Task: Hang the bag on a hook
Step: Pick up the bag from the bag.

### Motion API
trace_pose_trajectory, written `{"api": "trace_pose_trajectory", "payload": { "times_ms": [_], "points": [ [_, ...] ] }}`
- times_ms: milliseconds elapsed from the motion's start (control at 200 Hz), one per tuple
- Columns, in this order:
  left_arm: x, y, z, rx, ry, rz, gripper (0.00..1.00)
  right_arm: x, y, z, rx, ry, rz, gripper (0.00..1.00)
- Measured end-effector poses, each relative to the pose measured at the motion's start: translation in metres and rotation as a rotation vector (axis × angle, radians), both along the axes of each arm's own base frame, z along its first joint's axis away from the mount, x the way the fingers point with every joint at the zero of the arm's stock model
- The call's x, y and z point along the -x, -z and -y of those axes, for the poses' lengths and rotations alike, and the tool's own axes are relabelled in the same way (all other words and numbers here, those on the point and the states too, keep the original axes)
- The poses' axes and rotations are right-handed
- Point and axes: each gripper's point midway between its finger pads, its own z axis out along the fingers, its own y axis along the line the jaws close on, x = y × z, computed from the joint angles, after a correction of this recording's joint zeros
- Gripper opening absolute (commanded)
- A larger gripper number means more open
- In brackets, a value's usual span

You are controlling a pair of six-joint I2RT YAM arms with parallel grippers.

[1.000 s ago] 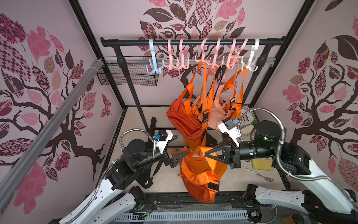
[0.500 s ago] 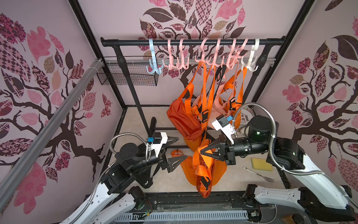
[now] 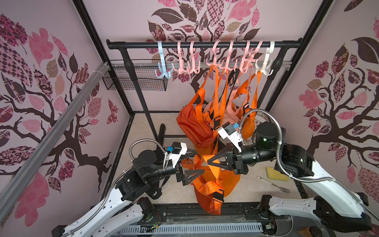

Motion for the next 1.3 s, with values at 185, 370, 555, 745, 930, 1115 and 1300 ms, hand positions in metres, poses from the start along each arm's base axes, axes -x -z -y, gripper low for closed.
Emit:
{"api": "trace_pose_trajectory", "payload": {
  "times_ms": [185, 370, 555, 745, 930, 1115, 1300],
  "points": [
    [-0.009, 0.012, 0.01, -0.046, -0.038, 0.014, 0.7, 0.008, -0.003, -0.003, -0.014, -0.04, -0.007, 0.0],
    [-0.022, 0.02, -0.001, -0.092, -0.137, 0.04, 0.33, 0.011, -0.017, 0.005, -0.023, -0.034, 0.023, 0.0],
    [-0.023, 0.02, 0.001, -0.096, -0.141, 0.052, 0.53, 0.023, -0.029, 0.009, -0.065, -0.09, 0.027, 0.0],
    [-0.019, 0.027, 0.01, -0.113, -0.085, 0.035, 0.75, 0.026, -0.022, 0.006, -0.058, -0.12, 0.007, 0.0],
    [-0.004, 0.007, -0.002, -0.047, -0.06, 0.051, 0.84, 0.025, -0.02, 0.006, -0.053, -0.115, 0.012, 0.0],
    [0.004, -0.006, -0.01, -0.001, -0.049, 0.078, 0.86, 0.022, -0.018, 0.004, -0.048, -0.099, 0.016, 0.0],
    [0.003, 0.001, -0.006, -0.023, -0.039, 0.064, 0.88, 0.018, -0.016, 0.002, -0.04, -0.085, 0.017, 0.0]
  ]
}}
